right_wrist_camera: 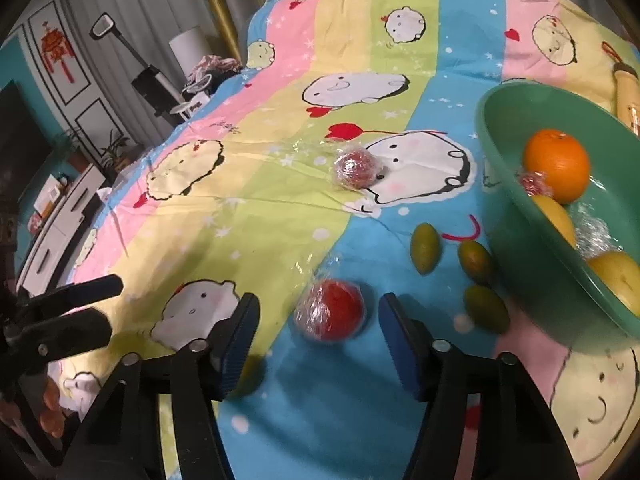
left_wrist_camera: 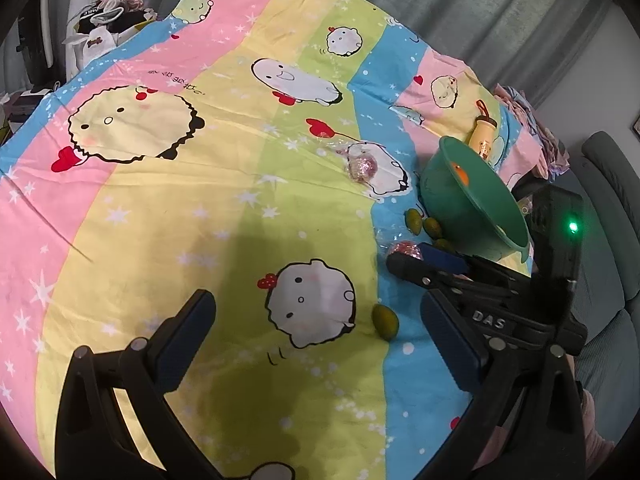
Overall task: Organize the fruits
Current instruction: 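Reach the right gripper to the plastic-wrapped red fruit and close, then close the left gripper on a pink wrapped fruit while the right holds the red one, then carry both wrapped fruits in the grippers over the green bowl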
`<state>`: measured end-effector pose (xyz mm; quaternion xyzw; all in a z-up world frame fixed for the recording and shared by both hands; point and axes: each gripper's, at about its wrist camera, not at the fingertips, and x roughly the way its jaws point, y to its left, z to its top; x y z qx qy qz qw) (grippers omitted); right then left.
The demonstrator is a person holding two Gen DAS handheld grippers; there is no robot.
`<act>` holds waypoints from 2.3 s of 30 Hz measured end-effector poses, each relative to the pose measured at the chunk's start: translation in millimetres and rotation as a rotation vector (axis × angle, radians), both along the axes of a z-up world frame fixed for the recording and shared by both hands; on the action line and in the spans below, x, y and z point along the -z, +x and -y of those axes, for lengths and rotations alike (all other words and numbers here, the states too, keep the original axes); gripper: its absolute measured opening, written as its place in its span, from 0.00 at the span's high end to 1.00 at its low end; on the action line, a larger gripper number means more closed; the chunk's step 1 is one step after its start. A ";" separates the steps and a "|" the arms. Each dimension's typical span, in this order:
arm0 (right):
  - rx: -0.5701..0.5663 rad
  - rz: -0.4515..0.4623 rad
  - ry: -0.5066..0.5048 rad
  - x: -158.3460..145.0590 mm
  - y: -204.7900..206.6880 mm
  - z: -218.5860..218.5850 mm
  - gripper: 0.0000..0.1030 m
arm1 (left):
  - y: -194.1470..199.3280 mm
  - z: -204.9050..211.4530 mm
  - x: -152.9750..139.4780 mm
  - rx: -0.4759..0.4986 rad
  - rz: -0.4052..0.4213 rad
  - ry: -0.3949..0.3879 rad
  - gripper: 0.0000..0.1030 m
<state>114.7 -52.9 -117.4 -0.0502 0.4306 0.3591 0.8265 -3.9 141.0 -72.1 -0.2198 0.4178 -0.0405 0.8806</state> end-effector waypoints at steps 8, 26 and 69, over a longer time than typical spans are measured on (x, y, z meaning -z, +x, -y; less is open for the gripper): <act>-0.006 -0.012 0.007 8.1 11.7 1.1 0.65 | 14.0 5.7 3.6 0.021 -0.012 0.010 0.00; 0.001 -0.025 0.204 -5.1 -24.9 86.8 0.66 | 103.9 48.7 -11.8 0.064 0.056 0.158 0.02; 0.030 0.020 0.335 -27.3 -37.8 137.9 0.66 | 97.1 103.3 -29.5 0.138 0.093 0.307 0.72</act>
